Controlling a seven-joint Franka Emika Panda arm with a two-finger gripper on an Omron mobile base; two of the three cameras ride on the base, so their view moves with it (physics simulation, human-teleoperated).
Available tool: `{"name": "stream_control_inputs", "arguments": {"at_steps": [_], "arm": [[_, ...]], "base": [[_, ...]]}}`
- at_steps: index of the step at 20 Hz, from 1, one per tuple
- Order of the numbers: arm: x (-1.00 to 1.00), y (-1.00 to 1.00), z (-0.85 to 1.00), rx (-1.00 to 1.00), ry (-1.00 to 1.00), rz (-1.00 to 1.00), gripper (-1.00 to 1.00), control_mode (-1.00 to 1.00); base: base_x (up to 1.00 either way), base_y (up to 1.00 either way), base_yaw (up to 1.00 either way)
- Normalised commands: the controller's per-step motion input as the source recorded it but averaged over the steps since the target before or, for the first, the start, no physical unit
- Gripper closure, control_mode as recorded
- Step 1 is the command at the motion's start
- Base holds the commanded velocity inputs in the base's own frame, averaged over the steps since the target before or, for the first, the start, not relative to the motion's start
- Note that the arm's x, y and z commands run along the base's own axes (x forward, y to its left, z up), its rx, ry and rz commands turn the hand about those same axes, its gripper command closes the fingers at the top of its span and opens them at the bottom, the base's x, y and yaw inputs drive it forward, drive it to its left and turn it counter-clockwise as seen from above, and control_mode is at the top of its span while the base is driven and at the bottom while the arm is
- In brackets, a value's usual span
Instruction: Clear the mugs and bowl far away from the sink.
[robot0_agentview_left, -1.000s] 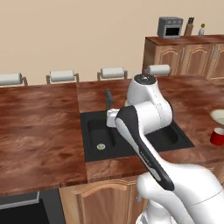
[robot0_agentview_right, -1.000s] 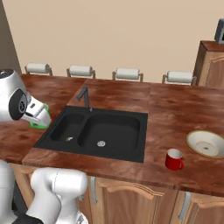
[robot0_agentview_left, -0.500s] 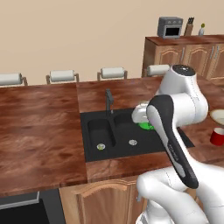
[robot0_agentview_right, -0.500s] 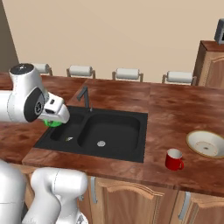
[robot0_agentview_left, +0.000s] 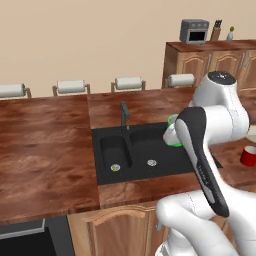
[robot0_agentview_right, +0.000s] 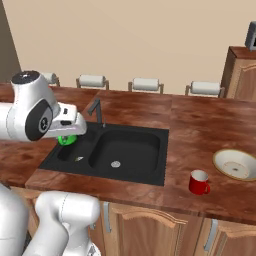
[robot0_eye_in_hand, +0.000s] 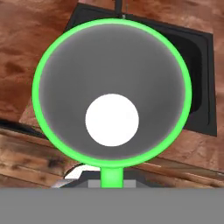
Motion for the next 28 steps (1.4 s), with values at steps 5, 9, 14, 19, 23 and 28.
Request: {"name": "stream_control_inputs", "arguments": {"at_steps": [5, 9, 14, 19, 23, 28], "arm": [[-0.04, 0.00, -0.05, -0.14, -0.12, -0.23, 1.00, -1.00], [-0.01, -0.03, 0.00, -0.02, -0.09, -0.25, 1.00, -1.00], [-0.04, -0.08, 0.00, 0.00, 0.00, -0.07, 1.00, 1.00], [0.00, 0.00, 0.00, 0.00, 0.00, 0.00, 1.00, 1.00], [0.00, 0.00, 0.00, 0.00, 0.00, 0.00, 1.00, 1.00], [0.00, 0.00, 0.00, 0.00, 0.00, 0.00, 1.00, 1.00]], "base": [[0.00, 0.00, 0.00], [0.00, 0.00, 0.00], [-0.13, -0.46, -0.47], [0.00, -0.02, -0.98], [0.00, 0.00, -1.00], [0.00, 0.00, -1.00]]}}
